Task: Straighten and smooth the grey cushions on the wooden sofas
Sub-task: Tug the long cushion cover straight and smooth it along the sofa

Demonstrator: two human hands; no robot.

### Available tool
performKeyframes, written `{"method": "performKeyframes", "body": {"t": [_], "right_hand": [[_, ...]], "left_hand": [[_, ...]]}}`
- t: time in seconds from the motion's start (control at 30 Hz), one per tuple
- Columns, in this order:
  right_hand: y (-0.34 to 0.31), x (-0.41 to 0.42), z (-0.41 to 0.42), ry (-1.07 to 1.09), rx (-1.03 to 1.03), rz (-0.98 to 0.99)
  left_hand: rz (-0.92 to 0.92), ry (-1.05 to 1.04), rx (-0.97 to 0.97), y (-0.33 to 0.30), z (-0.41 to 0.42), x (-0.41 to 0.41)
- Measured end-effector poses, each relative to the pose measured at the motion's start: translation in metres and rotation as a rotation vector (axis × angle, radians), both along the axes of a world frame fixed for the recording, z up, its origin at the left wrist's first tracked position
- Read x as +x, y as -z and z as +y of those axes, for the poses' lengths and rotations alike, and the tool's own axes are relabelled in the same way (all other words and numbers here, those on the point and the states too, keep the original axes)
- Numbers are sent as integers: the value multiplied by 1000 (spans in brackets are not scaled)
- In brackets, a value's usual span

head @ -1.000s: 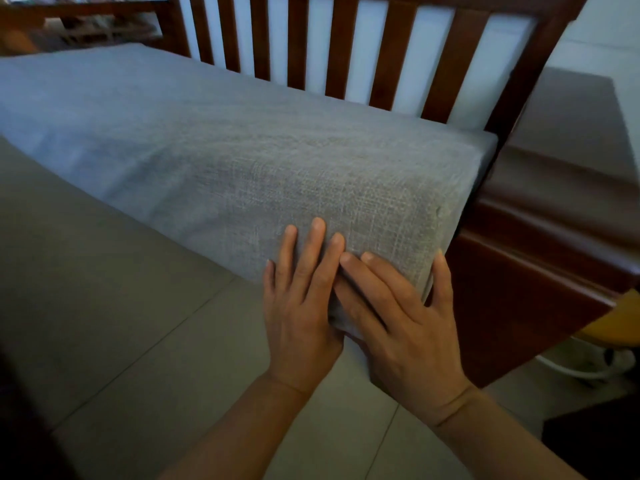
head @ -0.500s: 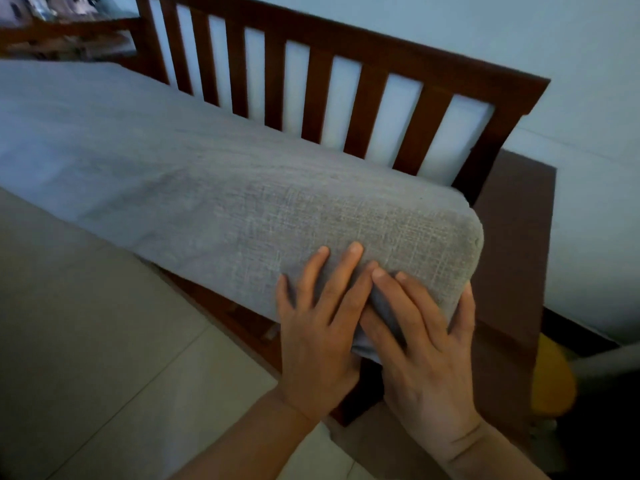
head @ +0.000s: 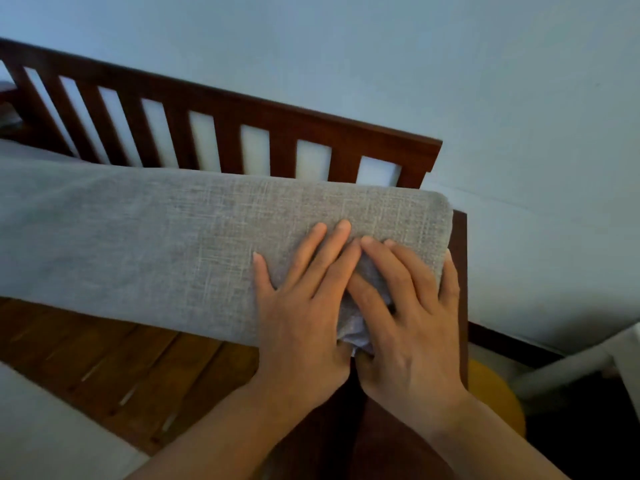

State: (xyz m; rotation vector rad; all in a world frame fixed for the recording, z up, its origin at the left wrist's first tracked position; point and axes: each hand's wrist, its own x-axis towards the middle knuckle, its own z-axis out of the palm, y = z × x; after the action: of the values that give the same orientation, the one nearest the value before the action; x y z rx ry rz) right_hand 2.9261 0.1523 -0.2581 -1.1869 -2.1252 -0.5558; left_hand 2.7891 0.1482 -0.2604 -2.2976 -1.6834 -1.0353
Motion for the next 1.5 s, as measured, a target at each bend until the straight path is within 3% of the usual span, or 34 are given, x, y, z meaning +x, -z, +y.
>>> {"method": "performKeyframes", "body": {"t": [0.27, 0.47, 0.87, 1.1, 1.5], "right_hand": [[-80, 21, 75, 46, -191, -35], [-97, 10, 113, 254, -273, -150], [-135, 32, 201, 343, -367, -187], [-164, 55, 259, 252, -490, -219], [-173, 59, 365, 396, -485, -181]], "left_hand": [[96, 84, -194, -85, 85, 15], [75, 119, -214, -108, 141, 22], [67, 291, -297, -152, 234, 32], [436, 50, -315, -161, 277, 12], [466, 1, -383, -180, 401, 41]]}}
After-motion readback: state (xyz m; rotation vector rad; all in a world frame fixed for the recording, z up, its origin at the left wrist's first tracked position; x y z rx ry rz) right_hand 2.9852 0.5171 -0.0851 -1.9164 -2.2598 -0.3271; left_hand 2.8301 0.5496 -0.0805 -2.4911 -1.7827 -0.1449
